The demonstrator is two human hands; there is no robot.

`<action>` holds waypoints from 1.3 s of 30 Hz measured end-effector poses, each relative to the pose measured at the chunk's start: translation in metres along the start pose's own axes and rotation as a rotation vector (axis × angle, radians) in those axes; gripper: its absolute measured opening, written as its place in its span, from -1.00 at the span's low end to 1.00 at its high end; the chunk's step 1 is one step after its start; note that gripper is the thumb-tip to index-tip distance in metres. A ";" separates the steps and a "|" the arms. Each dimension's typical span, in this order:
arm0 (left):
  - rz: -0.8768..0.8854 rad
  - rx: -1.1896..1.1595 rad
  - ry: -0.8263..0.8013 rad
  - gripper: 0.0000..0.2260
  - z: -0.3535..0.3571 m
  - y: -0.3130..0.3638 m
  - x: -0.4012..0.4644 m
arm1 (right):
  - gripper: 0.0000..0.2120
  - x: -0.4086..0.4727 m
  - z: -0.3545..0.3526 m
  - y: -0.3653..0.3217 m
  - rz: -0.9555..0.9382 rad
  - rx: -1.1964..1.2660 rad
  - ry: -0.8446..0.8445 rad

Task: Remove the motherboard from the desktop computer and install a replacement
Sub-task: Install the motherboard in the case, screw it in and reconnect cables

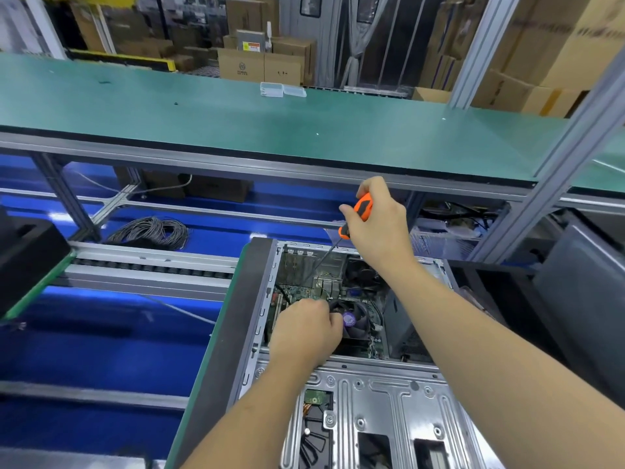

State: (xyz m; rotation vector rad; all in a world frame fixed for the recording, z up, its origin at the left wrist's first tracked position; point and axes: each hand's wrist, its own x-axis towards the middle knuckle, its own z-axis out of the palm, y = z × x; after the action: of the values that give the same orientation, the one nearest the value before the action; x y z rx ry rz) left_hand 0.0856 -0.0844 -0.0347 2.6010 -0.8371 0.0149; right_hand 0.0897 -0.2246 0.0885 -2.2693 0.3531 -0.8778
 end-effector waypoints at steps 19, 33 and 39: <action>-0.456 -0.421 -0.083 -0.71 -0.004 -0.011 0.020 | -0.72 0.013 -0.038 -0.010 -0.077 0.063 0.106; -1.115 -1.740 -0.261 -0.41 0.022 0.018 0.054 | -0.67 0.025 -0.138 0.016 0.133 0.186 0.222; -0.999 -1.554 -0.336 -0.66 0.027 0.031 0.051 | -0.69 0.022 -0.146 0.013 0.144 0.189 0.232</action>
State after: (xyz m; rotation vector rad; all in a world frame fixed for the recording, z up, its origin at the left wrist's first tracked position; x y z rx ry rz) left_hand 0.1070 -0.1456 -0.0409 1.2126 0.4232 -0.9329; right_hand 0.0071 -0.3162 0.1705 -1.9488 0.5081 -1.0552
